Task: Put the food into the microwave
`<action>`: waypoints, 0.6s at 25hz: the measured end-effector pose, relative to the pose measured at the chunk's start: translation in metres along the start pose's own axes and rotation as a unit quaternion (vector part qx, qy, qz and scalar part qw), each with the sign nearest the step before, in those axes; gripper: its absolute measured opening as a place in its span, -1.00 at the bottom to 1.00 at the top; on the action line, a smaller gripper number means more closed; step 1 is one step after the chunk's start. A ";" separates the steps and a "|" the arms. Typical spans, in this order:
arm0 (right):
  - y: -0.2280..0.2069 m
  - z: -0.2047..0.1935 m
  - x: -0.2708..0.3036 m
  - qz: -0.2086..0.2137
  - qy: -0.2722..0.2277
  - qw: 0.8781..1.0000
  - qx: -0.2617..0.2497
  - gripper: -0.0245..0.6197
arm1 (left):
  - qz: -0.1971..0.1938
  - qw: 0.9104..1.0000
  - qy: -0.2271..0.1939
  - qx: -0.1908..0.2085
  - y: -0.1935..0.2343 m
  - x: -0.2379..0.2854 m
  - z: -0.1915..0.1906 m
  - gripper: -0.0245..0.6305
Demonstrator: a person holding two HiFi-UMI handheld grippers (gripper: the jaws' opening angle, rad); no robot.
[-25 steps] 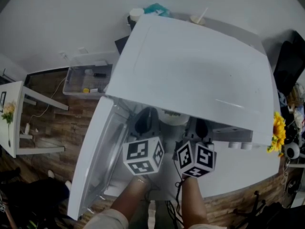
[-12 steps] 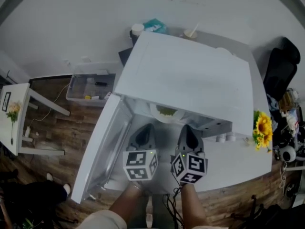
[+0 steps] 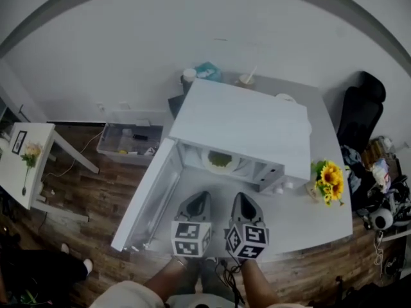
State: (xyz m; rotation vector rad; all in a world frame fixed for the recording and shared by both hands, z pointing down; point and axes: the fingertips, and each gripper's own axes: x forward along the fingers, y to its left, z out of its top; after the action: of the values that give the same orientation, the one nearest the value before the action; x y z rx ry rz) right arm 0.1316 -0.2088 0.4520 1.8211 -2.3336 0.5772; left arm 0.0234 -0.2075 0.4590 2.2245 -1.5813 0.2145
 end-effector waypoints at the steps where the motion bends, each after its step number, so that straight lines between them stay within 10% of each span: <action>1: 0.002 0.001 -0.007 0.002 -0.001 1.000 -0.001 -0.87 | -0.003 1.000 0.000 -0.002 -0.002 -0.006 0.002 -0.90; 15: 0.039 0.033 -0.063 0.020 -0.044 0.999 -0.025 -0.87 | -0.017 0.998 -0.047 0.040 -0.018 -0.075 0.041 -0.90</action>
State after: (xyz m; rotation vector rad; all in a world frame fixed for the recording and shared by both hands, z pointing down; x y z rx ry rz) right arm 0.1155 -0.1557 0.3922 1.8182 -2.4225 0.4470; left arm 0.0094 -0.1539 0.3916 2.3520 -1.6077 0.1686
